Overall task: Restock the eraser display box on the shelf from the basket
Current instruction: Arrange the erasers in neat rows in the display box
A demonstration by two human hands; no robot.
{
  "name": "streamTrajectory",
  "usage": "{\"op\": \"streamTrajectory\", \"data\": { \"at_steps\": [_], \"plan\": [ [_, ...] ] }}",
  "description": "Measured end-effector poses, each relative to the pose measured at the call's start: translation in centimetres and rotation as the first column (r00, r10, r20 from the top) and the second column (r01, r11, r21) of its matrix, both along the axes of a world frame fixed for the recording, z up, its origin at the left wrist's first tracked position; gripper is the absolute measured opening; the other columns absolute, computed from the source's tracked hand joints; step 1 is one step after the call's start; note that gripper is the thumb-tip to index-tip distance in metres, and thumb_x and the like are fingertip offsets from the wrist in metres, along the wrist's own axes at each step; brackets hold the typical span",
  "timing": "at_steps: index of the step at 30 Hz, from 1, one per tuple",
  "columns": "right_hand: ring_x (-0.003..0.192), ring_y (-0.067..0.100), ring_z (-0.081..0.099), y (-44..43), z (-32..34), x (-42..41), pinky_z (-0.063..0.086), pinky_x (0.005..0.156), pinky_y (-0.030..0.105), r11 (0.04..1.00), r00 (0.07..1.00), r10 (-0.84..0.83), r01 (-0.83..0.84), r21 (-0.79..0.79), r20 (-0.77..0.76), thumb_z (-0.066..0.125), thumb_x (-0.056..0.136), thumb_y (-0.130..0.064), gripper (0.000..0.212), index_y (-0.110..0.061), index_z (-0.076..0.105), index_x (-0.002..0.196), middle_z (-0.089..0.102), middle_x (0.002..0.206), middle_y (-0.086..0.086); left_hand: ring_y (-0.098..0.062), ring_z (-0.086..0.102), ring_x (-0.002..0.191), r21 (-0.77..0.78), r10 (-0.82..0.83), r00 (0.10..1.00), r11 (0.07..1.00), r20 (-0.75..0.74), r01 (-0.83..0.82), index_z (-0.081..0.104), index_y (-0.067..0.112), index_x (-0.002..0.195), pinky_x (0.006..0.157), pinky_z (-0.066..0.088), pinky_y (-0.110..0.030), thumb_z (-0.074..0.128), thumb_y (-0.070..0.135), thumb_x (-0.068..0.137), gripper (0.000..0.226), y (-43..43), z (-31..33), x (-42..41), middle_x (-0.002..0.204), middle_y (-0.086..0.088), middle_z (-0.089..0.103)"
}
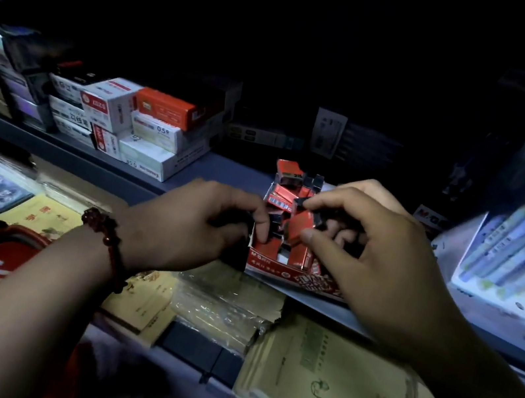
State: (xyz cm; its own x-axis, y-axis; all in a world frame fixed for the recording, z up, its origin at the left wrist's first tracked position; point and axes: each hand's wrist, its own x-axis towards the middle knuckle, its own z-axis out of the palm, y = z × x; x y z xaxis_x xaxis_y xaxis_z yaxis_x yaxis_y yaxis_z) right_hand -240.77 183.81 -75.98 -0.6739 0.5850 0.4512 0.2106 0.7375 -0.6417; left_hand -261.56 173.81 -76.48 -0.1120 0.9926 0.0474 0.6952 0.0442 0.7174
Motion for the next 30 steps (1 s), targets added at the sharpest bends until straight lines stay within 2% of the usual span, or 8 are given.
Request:
{"op": "streamTrajectory", "data": {
  "at_steps": [4,7,10,13,16,21,25,30],
  "plan": [
    [0.083,0.010,0.060,0.3,0.0,-0.3,0.048,0.070,0.014,0.999,0.998,-0.042,0.042,-0.018,-0.044,0.074,0.092,-0.010,0.024,-0.022,0.072,0.112,0.054,0.101,-0.015,-0.039,0.071,0.078,0.162,0.076,0.996,0.983,0.050,-0.083,0.071,0.031,0.098,0.071,0.060,-0.055,0.045,0.023,0.091,0.028,0.1,-1.9,0.5,0.087,-0.007,0.075],
    [0.081,0.012,0.061,0.3,0.0,-0.6,0.052,0.068,0.019,0.998,0.995,-0.058,0.055,-0.032,-0.085,0.073,0.092,-0.008,0.023,-0.021,0.072,0.111,0.054,0.104,-0.013,-0.020,0.068,0.068,0.219,0.071,0.997,0.973,0.021,-0.074,0.073,0.035,0.102,0.063,0.058,-0.040,0.044,0.017,0.092,0.036,-0.1,-2.3,0.9,0.088,0.007,0.076],
    [0.076,0.015,0.066,0.3,-0.1,-0.7,0.058,0.065,0.032,0.993,0.986,-0.074,0.060,-0.097,-0.149,0.071,0.092,-0.006,0.023,-0.021,0.068,0.110,0.054,0.105,-0.011,0.005,0.064,0.086,0.188,-0.008,0.995,0.982,-0.097,0.027,0.068,0.043,0.119,0.075,0.052,-0.023,0.043,0.014,0.090,0.048,-0.4,-1.8,1.0,0.104,0.024,0.070],
    [0.075,0.017,0.069,0.3,-0.1,-0.6,0.058,0.061,0.033,0.991,0.982,-0.090,0.071,-0.117,-0.168,0.070,0.092,-0.007,0.029,-0.024,0.063,0.115,0.056,0.107,-0.005,0.005,0.062,0.105,0.126,-0.045,0.979,0.990,-0.199,0.071,0.068,0.041,0.122,0.091,0.053,-0.031,0.040,0.017,0.088,0.050,-0.1,-1.3,0.9,0.115,0.025,0.068],
    [0.072,0.014,0.065,0.3,-0.1,-0.5,0.055,0.063,0.026,0.993,0.987,-0.074,0.059,-0.103,-0.145,0.072,0.091,-0.006,0.031,-0.023,0.065,0.116,0.056,0.105,-0.005,0.002,0.064,0.103,0.112,-0.061,0.978,0.990,-0.197,0.085,0.073,0.036,0.114,0.091,0.054,-0.034,0.042,0.014,0.084,0.048,0.1,-1.1,0.9,0.110,0.024,0.068],
    [0.075,0.021,0.064,0.7,-0.3,-0.3,0.059,0.067,0.037,0.987,0.988,-0.014,-0.011,-0.161,-0.156,0.072,0.091,-0.001,0.031,-0.023,0.067,0.113,0.054,0.101,-0.003,0.010,0.062,0.081,0.124,-0.094,0.995,0.988,-0.026,0.096,0.079,0.024,0.111,0.072,0.038,-0.001,0.054,-0.011,0.090,0.048,-0.5,-1.4,0.5,0.088,0.026,0.066],
    [0.073,0.019,0.066,1.0,-0.2,-0.2,0.058,0.066,0.035,0.972,0.988,0.008,-0.044,-0.232,-0.154,0.071,0.092,-0.002,0.029,-0.024,0.069,0.110,0.056,0.094,-0.003,0.000,0.063,0.084,0.135,-0.132,0.991,0.982,-0.025,0.134,0.078,0.028,0.112,0.070,0.039,-0.004,0.059,-0.006,0.092,0.044,-0.5,-1.5,0.3,0.097,0.018,0.069],
    [0.076,0.030,0.069,1.0,-0.2,-0.4,0.058,0.069,0.055,0.963,0.982,0.013,-0.063,-0.261,-0.187,0.071,0.091,0.001,0.028,-0.024,0.072,0.105,0.062,0.093,0.006,0.005,0.062,0.071,0.194,-0.059,0.962,0.981,0.267,0.007,0.073,0.014,0.107,0.067,0.044,-0.007,0.048,0.001,0.097,0.030,-0.6,-2.0,0.4,0.079,0.023,0.068]
  ]
}}
